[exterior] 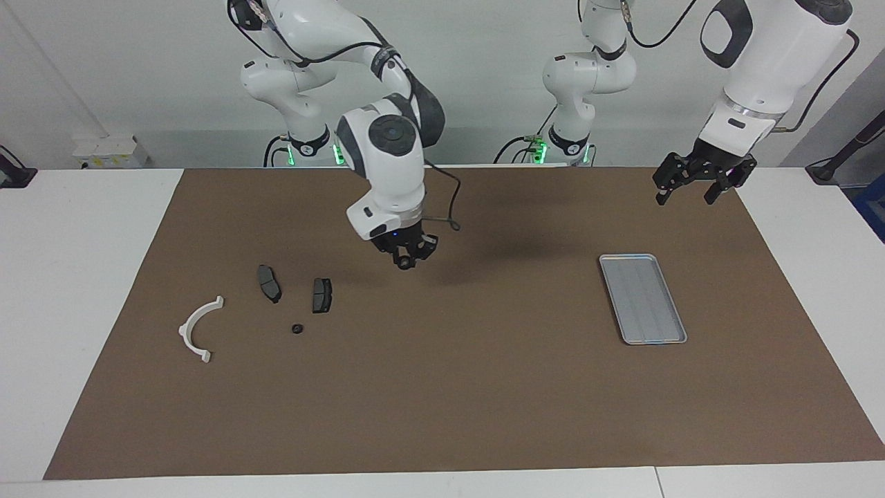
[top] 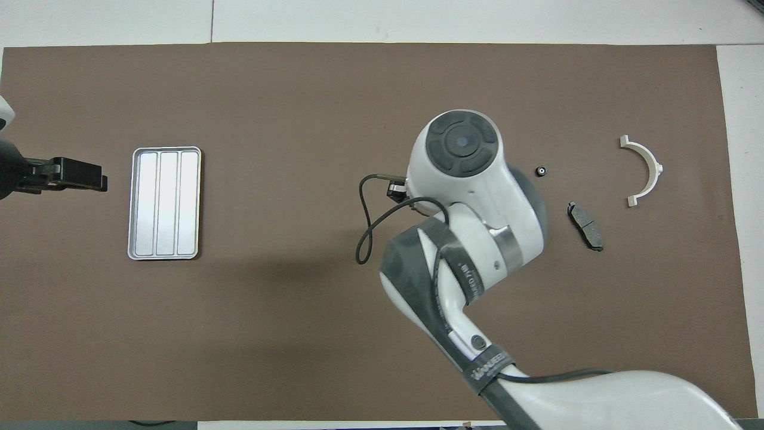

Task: Pick bearing gear from pile to tray
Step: 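Carry the bearing with the right gripper toward the table center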

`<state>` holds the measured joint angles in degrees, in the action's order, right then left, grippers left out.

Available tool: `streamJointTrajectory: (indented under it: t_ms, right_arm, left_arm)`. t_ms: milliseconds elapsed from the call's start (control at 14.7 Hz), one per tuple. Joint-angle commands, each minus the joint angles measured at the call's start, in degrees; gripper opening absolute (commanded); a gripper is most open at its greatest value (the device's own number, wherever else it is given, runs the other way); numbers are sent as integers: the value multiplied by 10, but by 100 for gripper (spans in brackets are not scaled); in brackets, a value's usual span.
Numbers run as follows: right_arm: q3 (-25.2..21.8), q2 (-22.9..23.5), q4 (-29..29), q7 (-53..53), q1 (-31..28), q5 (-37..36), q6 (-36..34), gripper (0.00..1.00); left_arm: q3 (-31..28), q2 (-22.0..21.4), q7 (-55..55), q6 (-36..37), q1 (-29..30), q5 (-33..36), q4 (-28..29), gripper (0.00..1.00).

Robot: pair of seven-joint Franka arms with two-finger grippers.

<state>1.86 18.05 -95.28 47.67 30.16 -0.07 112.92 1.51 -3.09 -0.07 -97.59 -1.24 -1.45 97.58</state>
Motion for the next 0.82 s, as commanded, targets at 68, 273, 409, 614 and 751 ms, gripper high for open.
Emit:
streamJointTrajectory:
  t_ms: [68,273,409,614,751]
  right_arm:
    - [-3,29,-10,62,43,-5,66,0]
    - [-3,52,-28,67,52,-7,105,0]
    - [-3,63,-47,67,51,-8,138,0]
    - [-3,73,-53,67,51,-8,153,0]
    - [-2,78,-57,67,50,-8,160,0]
  left_arm:
    - [-3,-7,7,-1,-3,0,8,100]
    - [-3,-7,7,-1,-3,0,8,100]
    - [-3,-7,7,-1,-3,0,8,100]
    - [-3,-7,7,-1,-3,0,8,100]
    - [-3,-7,7,-1,-3,0,8,100]
